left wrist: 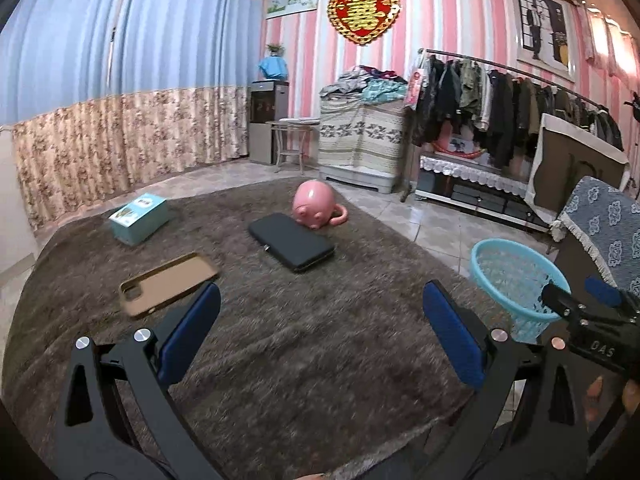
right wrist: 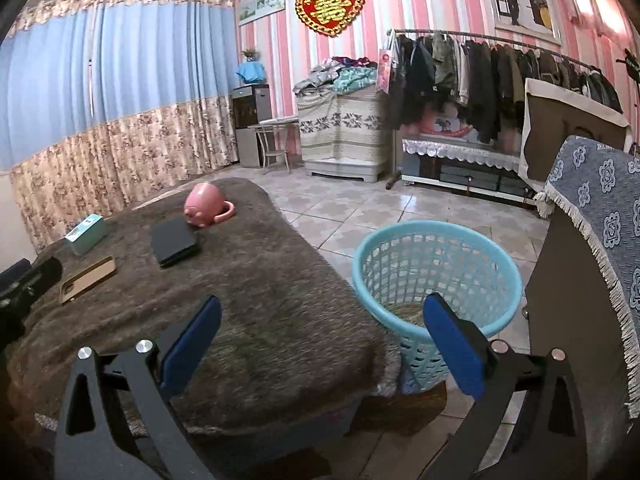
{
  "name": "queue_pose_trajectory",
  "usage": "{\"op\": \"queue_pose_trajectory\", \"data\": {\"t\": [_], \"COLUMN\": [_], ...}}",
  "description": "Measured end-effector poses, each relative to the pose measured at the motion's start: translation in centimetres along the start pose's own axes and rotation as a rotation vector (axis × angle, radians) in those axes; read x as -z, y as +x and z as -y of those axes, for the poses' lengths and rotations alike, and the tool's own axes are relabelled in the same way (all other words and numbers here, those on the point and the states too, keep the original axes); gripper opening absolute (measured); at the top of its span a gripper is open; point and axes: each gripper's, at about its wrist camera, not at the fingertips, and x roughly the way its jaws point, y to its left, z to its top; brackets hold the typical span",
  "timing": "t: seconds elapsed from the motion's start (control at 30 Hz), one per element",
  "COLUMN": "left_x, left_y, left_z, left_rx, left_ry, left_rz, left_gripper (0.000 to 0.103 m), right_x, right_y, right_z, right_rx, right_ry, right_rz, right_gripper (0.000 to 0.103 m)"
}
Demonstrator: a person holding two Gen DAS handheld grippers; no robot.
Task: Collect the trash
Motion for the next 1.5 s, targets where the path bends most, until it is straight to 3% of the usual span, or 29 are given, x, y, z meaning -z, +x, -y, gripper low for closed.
{"op": "queue_pose_trajectory", "data": {"t": [0.5,0.93,1.5], "left_x": [0.6,0.7,0.3], "left_y": [-4.5,-5.5,-5.9], "left_z": [-0.7,-0.5,-0.5], "left_rx": [-0.027,-0.027,-0.029], "left_ry": [0.0,0.014,0.018], "left_rz": [0.115,0.123,0.131], "left_gripper": [0.098,0.098,0.098], "right_x": [-0.2,-0.7,-0.6], "right_y": [-4.4,-6.3,-6.3], "right_z": [-2.8,-3.7,-4.2], "right_rx": [-0.021,-0.025,-0.024], "right_ry": [-0.07,-0.086,-0.095], "right_rz": [0.082,0.141,0.142], "right_gripper": [0.099,0.099,0.099]}}
